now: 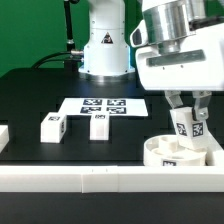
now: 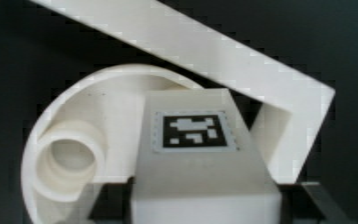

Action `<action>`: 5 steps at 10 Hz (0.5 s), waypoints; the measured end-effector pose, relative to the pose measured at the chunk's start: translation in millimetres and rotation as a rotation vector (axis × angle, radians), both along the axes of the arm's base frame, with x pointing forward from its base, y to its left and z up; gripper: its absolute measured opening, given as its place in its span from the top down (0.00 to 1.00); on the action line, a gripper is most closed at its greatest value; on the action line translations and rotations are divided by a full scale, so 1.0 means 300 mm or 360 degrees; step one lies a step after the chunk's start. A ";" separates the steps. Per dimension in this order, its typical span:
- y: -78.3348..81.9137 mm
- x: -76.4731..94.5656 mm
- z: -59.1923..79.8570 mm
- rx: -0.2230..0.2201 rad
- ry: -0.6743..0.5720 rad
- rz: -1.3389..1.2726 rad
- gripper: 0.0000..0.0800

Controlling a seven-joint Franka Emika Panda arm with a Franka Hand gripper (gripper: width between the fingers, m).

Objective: Assemble stool

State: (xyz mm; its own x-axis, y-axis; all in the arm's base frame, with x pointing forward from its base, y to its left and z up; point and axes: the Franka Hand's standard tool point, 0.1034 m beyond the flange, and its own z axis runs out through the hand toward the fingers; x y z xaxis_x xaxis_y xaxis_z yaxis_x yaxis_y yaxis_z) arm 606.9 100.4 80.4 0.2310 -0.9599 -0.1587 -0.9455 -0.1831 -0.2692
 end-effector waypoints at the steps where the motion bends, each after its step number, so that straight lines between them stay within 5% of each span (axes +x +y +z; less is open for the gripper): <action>1: 0.002 -0.001 -0.004 0.0102 0.0052 -0.0259 0.58; 5: 0.010 -0.002 -0.006 0.0307 0.0196 -0.0893 0.58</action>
Offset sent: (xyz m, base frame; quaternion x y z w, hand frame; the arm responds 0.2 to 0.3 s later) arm 0.0039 -0.0005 -0.0035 -0.0103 -0.0070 0.2286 0.9734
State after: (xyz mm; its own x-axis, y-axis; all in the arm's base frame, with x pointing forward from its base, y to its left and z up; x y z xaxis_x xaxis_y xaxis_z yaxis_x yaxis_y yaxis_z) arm 606.4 103.4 78.5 -0.3332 -0.8812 -0.3353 -0.9100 0.3936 -0.1302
